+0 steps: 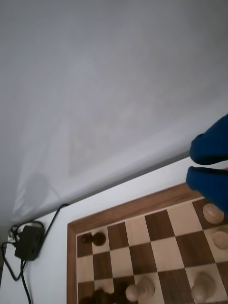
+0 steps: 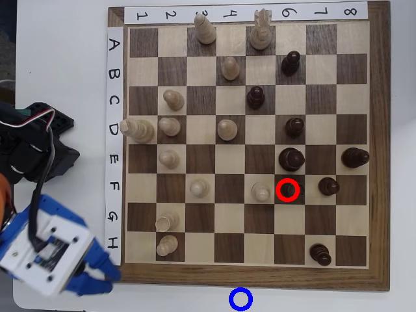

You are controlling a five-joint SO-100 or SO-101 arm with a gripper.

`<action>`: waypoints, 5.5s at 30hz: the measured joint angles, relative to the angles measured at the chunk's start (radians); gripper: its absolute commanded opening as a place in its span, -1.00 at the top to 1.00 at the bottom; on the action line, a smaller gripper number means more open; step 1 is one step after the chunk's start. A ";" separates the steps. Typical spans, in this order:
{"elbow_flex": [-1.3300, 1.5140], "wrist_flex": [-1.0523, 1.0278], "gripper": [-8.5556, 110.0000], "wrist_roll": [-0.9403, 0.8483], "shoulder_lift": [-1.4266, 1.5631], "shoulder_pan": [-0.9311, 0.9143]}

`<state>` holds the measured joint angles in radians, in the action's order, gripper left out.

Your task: Move the piece to destination

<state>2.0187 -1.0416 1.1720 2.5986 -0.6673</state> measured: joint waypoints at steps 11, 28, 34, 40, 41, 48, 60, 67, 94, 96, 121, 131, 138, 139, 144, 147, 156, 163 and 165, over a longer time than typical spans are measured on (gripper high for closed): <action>-0.074 -0.021 0.82 0.071 -0.152 0.181; -0.144 0.201 0.71 0.408 -0.492 0.399; -0.218 0.230 0.71 0.502 -0.641 0.426; -0.290 0.184 0.85 0.548 -0.761 0.445; -0.295 0.178 0.85 0.554 -0.773 0.445; -0.307 0.150 0.81 0.577 -0.848 0.448; -0.313 0.164 0.63 0.578 -0.913 0.471; -0.321 0.233 0.59 0.578 -0.957 0.488; -0.469 0.428 0.57 0.578 -1.178 0.488; -0.469 0.436 0.56 0.578 -1.178 0.488; -0.446 0.511 0.51 0.578 -1.249 0.538; -0.423 0.531 0.53 0.578 -1.278 0.538; -0.423 0.557 0.53 0.578 -1.304 0.538; -0.423 0.561 0.53 0.578 -1.308 0.538; -0.423 0.586 0.55 0.578 -1.322 0.538; -0.423 0.595 0.57 0.578 -1.324 0.538; -0.422 0.598 0.59 0.578 -1.324 0.537; -0.420 0.598 0.59 0.578 -1.327 0.537; -0.419 0.598 0.59 0.578 -1.333 0.537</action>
<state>1.5999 -0.4433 1.7503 1.2655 -0.1304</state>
